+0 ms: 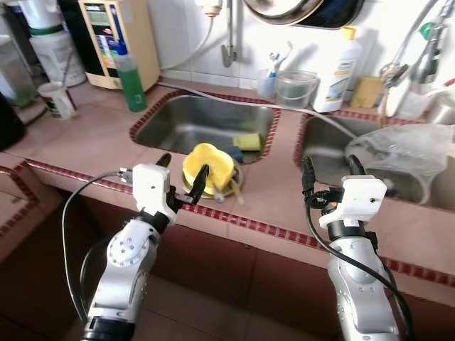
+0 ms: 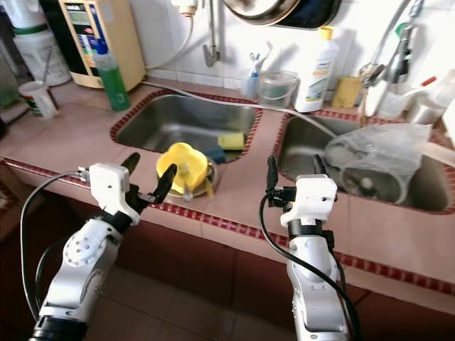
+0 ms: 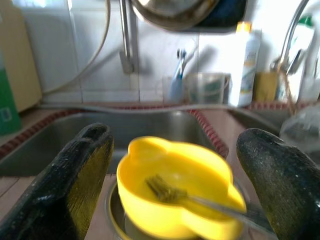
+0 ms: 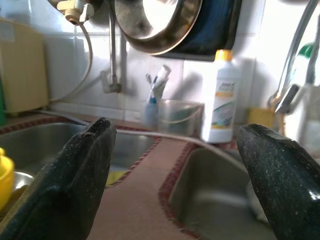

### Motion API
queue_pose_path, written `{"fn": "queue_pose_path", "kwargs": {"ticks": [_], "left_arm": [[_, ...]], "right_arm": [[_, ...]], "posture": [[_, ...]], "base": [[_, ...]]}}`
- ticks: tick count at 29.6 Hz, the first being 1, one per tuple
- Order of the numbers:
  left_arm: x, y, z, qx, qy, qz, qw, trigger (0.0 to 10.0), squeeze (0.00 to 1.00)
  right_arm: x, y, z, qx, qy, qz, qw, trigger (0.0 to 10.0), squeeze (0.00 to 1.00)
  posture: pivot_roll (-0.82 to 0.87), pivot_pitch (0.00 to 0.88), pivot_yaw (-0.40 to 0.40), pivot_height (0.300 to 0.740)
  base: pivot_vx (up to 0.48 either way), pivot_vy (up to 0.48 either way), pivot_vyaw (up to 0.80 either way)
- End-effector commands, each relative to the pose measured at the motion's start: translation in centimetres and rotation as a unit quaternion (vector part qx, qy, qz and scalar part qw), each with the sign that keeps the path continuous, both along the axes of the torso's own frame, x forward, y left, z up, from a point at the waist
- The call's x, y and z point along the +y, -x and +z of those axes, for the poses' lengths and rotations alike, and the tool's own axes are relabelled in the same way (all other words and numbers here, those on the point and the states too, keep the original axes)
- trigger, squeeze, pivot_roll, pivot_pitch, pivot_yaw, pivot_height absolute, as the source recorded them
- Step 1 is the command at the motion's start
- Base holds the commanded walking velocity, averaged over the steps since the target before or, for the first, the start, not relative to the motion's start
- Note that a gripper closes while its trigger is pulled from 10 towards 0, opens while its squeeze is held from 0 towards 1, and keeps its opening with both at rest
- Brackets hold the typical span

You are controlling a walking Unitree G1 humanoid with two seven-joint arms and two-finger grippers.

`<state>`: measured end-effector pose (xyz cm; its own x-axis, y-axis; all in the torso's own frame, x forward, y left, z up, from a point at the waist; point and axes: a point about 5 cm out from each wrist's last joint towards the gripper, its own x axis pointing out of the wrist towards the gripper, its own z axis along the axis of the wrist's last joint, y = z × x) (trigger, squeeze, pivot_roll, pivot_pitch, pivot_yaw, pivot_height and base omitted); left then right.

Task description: Kitchen organization

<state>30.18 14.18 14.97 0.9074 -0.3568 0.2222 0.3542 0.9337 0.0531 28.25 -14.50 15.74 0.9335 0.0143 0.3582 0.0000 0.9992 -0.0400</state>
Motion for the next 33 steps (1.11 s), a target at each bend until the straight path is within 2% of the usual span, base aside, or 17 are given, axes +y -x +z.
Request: {"fn": "queue_pose_path", "kwargs": {"ticks": [1,5,8,12,16,19,21,24,29,33], "left_arm": [[0.0,-0.3,0.3,-0.009,-0.011,-0.007,1.000,10.0,0.00],[-0.2,-0.9,0.5,-0.001,0.003,-0.018,1.000,10.0,0.00],[-0.5,-1.4,0.5,-0.003,-0.017,-0.016,1.000,10.0,0.00],[-0.8,-1.4,0.4,-0.009,-0.016,-0.018,1.000,10.0,0.00],[-0.9,-1.4,0.0,0.014,0.012,0.002,1.000,10.0,0.00],[-0.8,-1.2,-0.3,0.010,0.020,0.026,0.999,10.0,0.00],[-0.6,-0.9,-0.6,0.016,0.045,0.055,0.997,10.0,0.00],[-0.6,-0.7,-0.6,0.017,0.058,0.064,0.996,10.0,0.00],[0.0,-0.6,-0.4,0.010,0.052,0.078,0.996,10.0,0.00],[1.5,0.0,0.8,-0.015,0.028,0.087,0.996,10.0,0.00]], "right_arm": [[-0.3,-0.1,0.3,0.000,0.010,-0.005,1.000,10.0,0.00],[-0.3,-0.3,0.2,0.006,0.018,-0.001,1.000,10.0,0.00],[-0.1,-0.5,0.0,0.015,0.030,0.006,0.999,10.0,0.00],[0.0,-0.6,-0.4,0.024,0.031,0.016,0.999,10.0,0.00],[-0.1,-0.6,-0.4,0.026,0.035,0.013,0.999,10.0,0.00],[-0.2,-0.7,-0.4,0.025,0.033,0.013,0.999,10.0,0.00],[-0.3,-0.9,-0.3,0.023,0.037,0.009,0.999,10.0,0.00],[-0.3,-1.0,-0.2,0.022,0.037,0.008,0.999,10.0,0.00],[-0.3,-1.2,-0.1,0.018,0.037,0.009,0.999,10.0,0.00],[-0.4,-1.0,0.9,0.000,0.038,0.014,0.999,10.0,0.00]], "posture": [[-0.09,0.068,0.051,0.740],[-0.08,0.083,0.042,0.740],[-0.07,0.093,0.040,0.740],[-0.07,0.093,0.038,0.740],[-0.07,0.084,0.027,0.740],[-0.07,0.077,0.028,0.740],[-0.06,0.066,0.022,0.740],[-0.06,0.060,0.022,0.740],[-0.05,0.040,0.018,0.740],[-0.04,0.031,0.019,0.740]], "base": [[0.000,0.000,0.00],[0.000,0.000,0.00],[0.000,0.000,0.80],[0.000,0.000,0.80],[0.000,0.000,0.80],[0.000,0.000,0.80],[0.000,0.000,0.80],[0.000,0.000,0.80],[0.000,0.000,0.80],[0.000,0.000,0.80]]}}
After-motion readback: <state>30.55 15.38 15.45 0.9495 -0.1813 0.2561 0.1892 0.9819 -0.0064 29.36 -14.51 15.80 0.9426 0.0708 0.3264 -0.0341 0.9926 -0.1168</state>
